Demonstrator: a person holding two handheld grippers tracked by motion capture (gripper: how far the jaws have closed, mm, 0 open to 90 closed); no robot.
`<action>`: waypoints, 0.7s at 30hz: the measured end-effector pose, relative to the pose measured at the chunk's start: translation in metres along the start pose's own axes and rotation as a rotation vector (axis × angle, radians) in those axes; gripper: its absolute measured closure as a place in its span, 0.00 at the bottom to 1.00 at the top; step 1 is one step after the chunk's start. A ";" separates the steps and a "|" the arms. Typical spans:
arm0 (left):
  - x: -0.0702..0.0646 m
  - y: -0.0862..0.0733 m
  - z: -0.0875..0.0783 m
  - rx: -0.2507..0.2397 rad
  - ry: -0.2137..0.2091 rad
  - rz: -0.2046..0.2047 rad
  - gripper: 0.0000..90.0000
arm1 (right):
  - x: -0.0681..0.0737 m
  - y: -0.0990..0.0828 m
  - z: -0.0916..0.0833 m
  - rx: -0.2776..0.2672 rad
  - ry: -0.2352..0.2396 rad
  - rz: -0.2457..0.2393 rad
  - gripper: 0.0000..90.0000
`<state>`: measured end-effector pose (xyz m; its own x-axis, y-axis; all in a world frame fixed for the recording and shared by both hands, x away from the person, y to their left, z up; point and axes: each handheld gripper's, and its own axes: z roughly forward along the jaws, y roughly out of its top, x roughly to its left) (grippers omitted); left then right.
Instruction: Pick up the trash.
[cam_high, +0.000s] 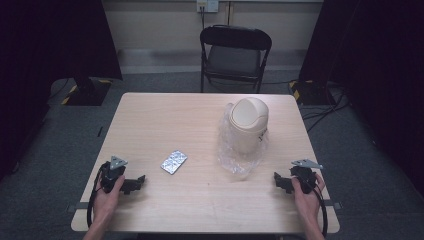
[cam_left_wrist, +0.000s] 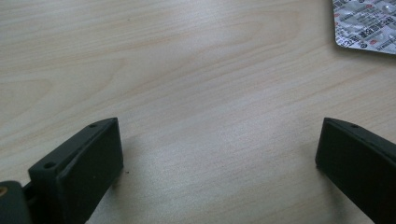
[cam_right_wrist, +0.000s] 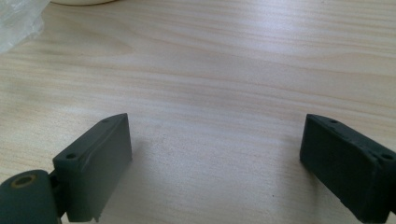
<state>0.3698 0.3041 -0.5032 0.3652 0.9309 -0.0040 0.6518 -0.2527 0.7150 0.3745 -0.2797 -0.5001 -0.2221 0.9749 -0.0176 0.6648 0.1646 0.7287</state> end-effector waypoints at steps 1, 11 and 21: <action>0.000 0.000 0.000 0.000 0.000 0.000 0.00 | 0.000 0.000 0.000 0.000 0.000 0.000 0.09; 0.001 0.000 -0.002 -0.011 0.004 -0.022 0.06 | 0.000 0.000 0.000 0.000 0.000 0.000 0.09; 0.001 0.005 -0.010 -0.056 -0.036 -0.049 0.18 | 0.000 0.000 0.000 0.000 0.000 -0.001 0.09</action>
<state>0.3668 0.3061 -0.4923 0.3581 0.9315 -0.0642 0.6320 -0.1912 0.7511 0.3746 -0.2797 -0.5001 -0.2225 0.9748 -0.0181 0.6644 0.1652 0.7289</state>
